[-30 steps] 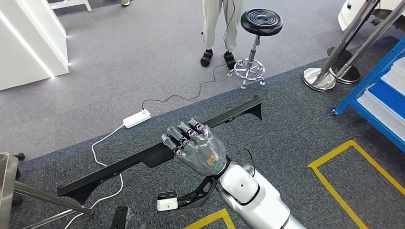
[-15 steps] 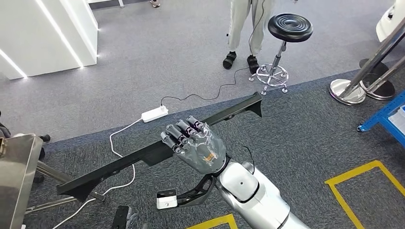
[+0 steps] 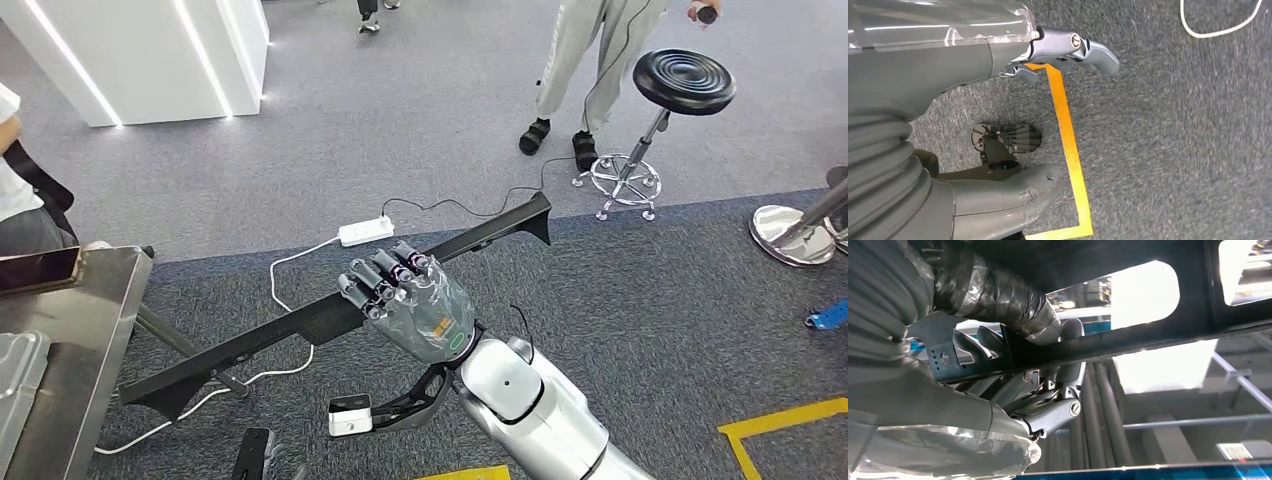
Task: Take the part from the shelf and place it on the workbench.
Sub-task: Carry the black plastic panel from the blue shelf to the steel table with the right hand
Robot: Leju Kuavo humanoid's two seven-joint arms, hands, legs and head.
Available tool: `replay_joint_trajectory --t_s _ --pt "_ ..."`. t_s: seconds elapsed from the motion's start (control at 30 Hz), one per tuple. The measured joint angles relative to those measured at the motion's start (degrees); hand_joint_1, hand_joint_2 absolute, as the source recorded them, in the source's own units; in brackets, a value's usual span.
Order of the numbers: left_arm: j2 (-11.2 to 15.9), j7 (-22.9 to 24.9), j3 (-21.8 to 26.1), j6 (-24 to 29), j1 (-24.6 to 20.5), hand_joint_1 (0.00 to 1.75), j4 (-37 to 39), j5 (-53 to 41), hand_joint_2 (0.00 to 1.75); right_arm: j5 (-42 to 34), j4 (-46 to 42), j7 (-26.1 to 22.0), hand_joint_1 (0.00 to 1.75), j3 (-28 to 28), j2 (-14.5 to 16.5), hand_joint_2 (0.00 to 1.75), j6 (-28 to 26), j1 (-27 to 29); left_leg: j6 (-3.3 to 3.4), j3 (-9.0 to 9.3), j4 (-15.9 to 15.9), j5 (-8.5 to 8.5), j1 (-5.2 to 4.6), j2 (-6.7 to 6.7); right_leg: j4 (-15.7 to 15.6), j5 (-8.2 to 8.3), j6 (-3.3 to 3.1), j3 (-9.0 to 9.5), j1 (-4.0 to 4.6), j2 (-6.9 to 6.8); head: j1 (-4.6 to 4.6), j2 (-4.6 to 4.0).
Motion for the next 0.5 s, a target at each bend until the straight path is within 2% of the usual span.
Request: replay_joint_trajectory --t_s 0.07,0.13,0.17,0.23,0.27,0.3,0.33,0.37,0.4,0.43,0.5 --pt "-0.10 -0.04 0.00 -0.01 -0.01 0.00 0.00 0.01 1.75 0.01 -0.05 0.04 1.75 0.02 -0.07 1.75 0.01 0.00 -0.60 -0.52 0.29 -0.03 0.13 -0.93 -3.28 0.90 -0.12 1.21 0.08 1.53 -0.01 0.00" --pt "-0.13 -0.05 0.01 -0.01 0.12 0.00 0.00 0.02 1.75 0.04 -0.10 0.07 1.75 0.03 -0.11 1.75 0.02 -0.03 -1.29 -0.81 0.22 0.07 0.33 -1.64 -3.61 0.98 -0.35 1.35 0.15 0.78 -0.01 0.00" --pt "-0.12 -0.05 0.01 -0.01 0.20 0.00 0.00 0.02 1.75 0.05 -0.11 0.08 1.75 0.03 -0.10 1.75 0.02 -0.06 -1.59 -0.94 0.52 -0.16 0.30 -1.06 -3.88 1.06 -0.62 1.61 0.06 0.26 -0.02 0.00" --pt "-0.11 -0.08 0.01 -0.01 0.17 0.00 0.00 0.04 1.75 0.10 -0.18 0.11 1.75 0.03 -0.08 1.75 0.02 -0.14 -2.07 -2.42 3.90 -2.12 0.20 1.42 -4.43 1.14 -1.26 2.19 -0.17 -1.03 -0.04 0.00" --pt "-0.11 -0.09 0.01 0.00 0.11 0.00 0.00 0.07 1.75 0.11 -0.21 0.11 1.75 0.03 -0.08 1.75 0.02 -0.13 -2.31 -3.94 7.20 -3.78 0.22 2.77 -4.51 1.04 -1.49 2.39 -0.04 -1.72 -0.05 0.00" --pt "-0.11 -0.09 0.01 0.00 0.07 0.00 0.00 0.10 1.75 0.13 -0.23 0.12 1.75 0.04 -0.09 1.75 0.02 -0.12 -2.56 -5.82 11.04 -5.47 0.33 3.43 -4.51 0.93 -1.67 2.49 0.06 -2.43 -0.05 0.00" --pt "-0.11 -0.09 0.01 0.01 0.10 0.00 0.00 0.14 1.75 0.13 -0.24 0.12 1.75 0.04 -0.10 1.75 0.02 -0.08 -2.76 -7.45 14.24 -6.57 0.47 3.71 -4.49 0.82 -1.76 2.55 0.14 -3.10 -0.05 0.00" --pt "-0.11 -0.09 0.01 0.01 0.18 0.00 0.00 0.17 1.75 0.13 -0.24 0.11 1.75 0.05 -0.11 1.75 0.02 -0.06 -2.91 -8.32 15.90 -6.78 0.57 3.88 -4.48 0.72 -1.77 2.61 0.19 -3.73 -0.05 0.00" --pt "-0.09 -0.10 0.01 0.01 0.27 0.00 0.00 0.19 1.75 0.12 -0.24 0.11 1.75 0.05 -0.12 1.75 0.02 -0.05 -3.00 -8.00 15.26 -5.89 0.64 4.05 -4.46 0.60 -1.72 2.72 0.20 -4.30 -0.06 0.00" --pt "-0.06 -0.10 0.01 0.01 0.33 0.00 0.00 0.20 1.75 0.12 -0.25 0.11 1.75 0.05 -0.13 1.75 0.02 -0.05 -2.98 -6.51 12.46 -4.18 0.68 4.34 -4.45 0.45 -1.62 2.90 0.20 -4.84 -0.06 0.00" --pt "0.01 -0.13 0.01 0.01 0.24 0.00 0.00 0.21 1.75 0.13 -0.27 0.11 1.75 0.05 -0.13 1.75 0.02 -0.09 -2.62 -2.21 4.44 -0.93 0.43 5.90 -4.37 0.02 -1.20 3.34 0.34 -5.83 -0.06 0.00"
